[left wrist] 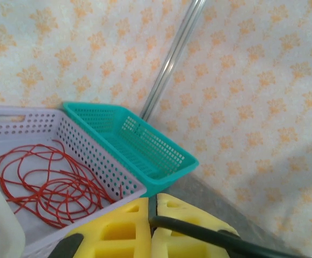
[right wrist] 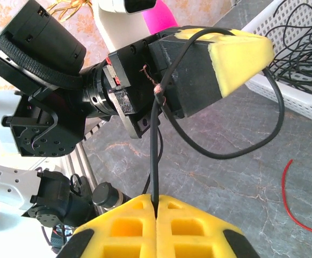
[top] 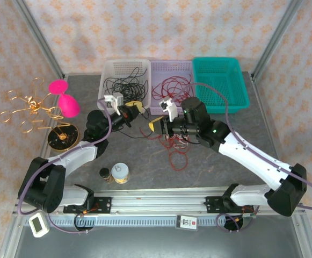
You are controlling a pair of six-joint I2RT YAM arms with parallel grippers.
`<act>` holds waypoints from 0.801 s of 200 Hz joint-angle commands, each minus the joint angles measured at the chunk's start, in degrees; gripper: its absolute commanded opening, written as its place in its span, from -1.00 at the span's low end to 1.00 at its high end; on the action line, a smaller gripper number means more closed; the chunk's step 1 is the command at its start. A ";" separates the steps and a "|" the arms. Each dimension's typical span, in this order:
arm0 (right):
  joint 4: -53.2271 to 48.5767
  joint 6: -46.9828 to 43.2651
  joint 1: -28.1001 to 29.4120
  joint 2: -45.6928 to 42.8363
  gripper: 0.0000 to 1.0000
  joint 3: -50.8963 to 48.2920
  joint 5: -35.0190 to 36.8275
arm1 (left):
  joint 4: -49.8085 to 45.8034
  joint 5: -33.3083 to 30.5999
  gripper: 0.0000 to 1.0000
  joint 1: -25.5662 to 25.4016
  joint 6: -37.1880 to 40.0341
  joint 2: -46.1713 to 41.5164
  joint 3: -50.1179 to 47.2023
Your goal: Untangle the cables
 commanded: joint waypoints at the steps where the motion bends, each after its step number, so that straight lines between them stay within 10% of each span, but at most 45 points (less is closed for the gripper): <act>1: 1.77 0.89 -0.35 -2.09 -0.81 1.83 5.34 | 0.43 -4.96 -1.00 -0.15 1.44 -2.23 -0.33; 39: 3.24 0.50 -0.35 -2.45 -0.76 0.74 23.67 | -16.81 -14.39 -1.00 -0.15 8.53 -7.82 2.77; 75: 11.54 -1.47 -0.26 -1.05 -0.06 -1.05 14.02 | -37.92 -24.04 -1.00 -1.61 15.24 -7.73 14.27; 160: 10.29 -0.25 -0.26 0.19 0.00 -4.23 31.01 | -54.88 -47.61 -1.00 0.09 21.00 14.10 49.02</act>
